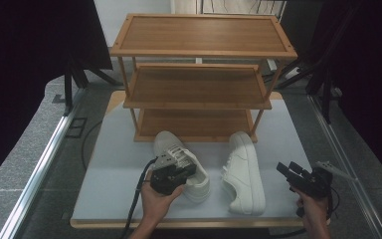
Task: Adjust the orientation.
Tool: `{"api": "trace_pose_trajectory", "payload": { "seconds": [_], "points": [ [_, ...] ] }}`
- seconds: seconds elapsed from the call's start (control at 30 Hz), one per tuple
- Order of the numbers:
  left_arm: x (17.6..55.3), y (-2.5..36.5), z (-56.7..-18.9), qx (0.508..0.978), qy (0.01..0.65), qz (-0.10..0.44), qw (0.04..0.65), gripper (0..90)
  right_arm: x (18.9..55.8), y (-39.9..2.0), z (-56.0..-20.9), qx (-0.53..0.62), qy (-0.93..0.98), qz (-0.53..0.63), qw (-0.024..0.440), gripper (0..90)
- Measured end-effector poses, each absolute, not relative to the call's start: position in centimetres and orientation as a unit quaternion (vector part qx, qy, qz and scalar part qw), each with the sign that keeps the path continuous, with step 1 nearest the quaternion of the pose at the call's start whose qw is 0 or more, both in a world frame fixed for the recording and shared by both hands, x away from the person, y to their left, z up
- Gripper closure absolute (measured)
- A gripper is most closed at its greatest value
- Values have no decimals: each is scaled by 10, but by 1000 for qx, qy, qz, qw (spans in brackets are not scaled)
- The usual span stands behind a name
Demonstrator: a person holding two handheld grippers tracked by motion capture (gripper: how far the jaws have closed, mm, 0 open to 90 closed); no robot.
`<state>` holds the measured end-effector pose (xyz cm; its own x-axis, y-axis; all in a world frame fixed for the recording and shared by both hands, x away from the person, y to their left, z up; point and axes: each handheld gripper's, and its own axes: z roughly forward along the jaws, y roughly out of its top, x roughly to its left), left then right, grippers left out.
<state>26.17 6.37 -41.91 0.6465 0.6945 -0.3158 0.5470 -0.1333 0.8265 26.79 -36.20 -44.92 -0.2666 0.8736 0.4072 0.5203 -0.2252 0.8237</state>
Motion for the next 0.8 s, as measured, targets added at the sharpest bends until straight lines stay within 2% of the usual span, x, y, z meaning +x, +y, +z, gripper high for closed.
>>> {"api": "trace_pose_trajectory", "payload": {
  "seconds": [0.23, 0.8],
  "points": [
    [269, 47, -434, 762, 424, 68, 485, 895, 268, -362, -450, 584, 599, 521, 169, 349],
    [266, 54, -457, 771, 442, 63, 454, 898, 269, -359, -455, 596, 602, 505, 165, 350]
  ]
}}
